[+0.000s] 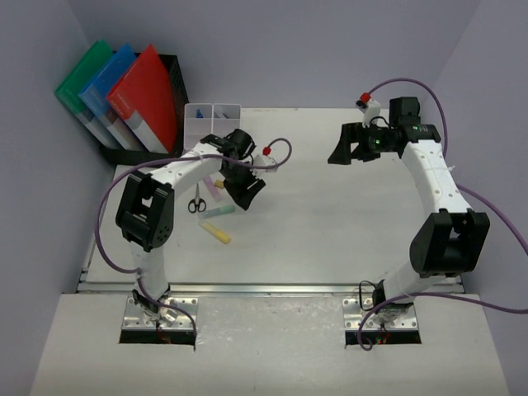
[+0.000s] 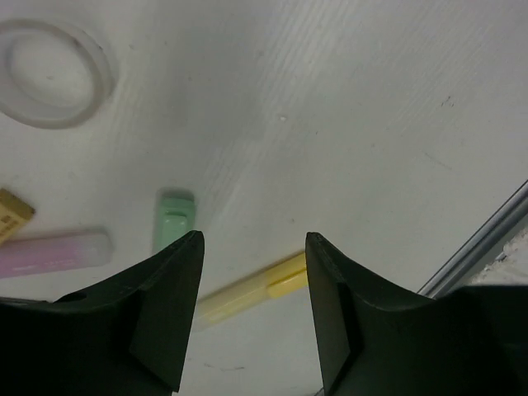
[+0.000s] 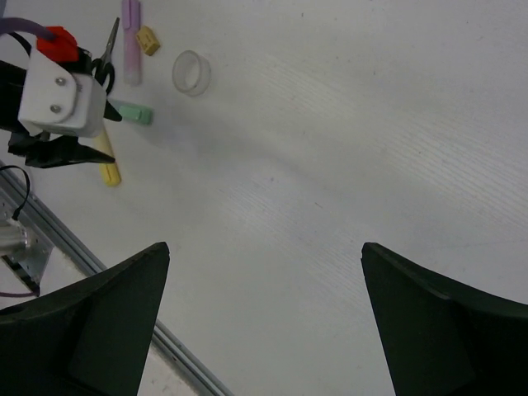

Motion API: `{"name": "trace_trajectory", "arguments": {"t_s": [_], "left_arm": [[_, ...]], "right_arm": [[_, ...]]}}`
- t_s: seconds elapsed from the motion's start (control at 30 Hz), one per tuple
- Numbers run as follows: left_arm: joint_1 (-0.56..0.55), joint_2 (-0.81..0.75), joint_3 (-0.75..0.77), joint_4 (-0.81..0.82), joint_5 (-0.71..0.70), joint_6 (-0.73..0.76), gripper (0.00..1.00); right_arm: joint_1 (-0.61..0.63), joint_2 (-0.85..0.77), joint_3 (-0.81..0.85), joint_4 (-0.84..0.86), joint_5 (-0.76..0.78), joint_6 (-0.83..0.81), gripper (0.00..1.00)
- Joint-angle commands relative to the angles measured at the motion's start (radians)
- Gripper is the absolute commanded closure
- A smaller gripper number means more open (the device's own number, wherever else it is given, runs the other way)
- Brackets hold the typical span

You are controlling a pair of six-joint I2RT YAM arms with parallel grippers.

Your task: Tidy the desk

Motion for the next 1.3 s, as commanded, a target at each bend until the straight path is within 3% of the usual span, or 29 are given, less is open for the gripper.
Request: {"name": "trace_trajectory", "arguments": {"t_s": [0.0,0.27,0.53,0.63,0.77,0.9,1.07,1.17,1.27], "left_arm": [[0.005,0.023,0.006,-0.072,-0.143,-0.032,0.49],[0.005,0.111,0.032,-0.033,-0.272,-0.061,0.46],[0.003,0.190,0.008,-0.005,-0.296,-0.054,0.49],[0.005,0.209,-0.019,0.018,-0.309,-0.057,0.55],[0.002,0.205,-0.042,0.043,-0.312,-0.075,0.83],[0.000,0.157,0.045,-0.002,-0.267,-0.092,1.00],[0.018,-0.002,0.248,-0.047,-0.159,-0.138,1.00],[0.061,-0.113,0.250,0.122,-0.147,-0.214,1.00],[0.146,-0.236,0.137,0.364,-0.116,-0.327,1.00]], "right_arm": [[-0.005,-0.020,-0.017,0.021,-0.025,-0.012,0.01],[-0.005,-0.077,-0.090,0.030,-0.032,-0.013,0.01],[-0.006,-0.095,-0.099,0.023,-0.025,-0.022,0.01],[-0.005,-0.098,-0.100,0.019,-0.024,-0.026,0.01],[-0.005,-0.097,-0.098,0.019,-0.023,-0.029,0.01],[-0.005,-0.087,-0.082,0.015,-0.022,-0.027,0.01],[-0.005,-0.074,-0.062,0.010,-0.023,-0.027,0.01],[-0.005,-0.067,-0.060,0.014,-0.028,-0.020,0.01],[-0.005,-0.052,-0.050,0.019,-0.032,-0.013,0.01]]}}
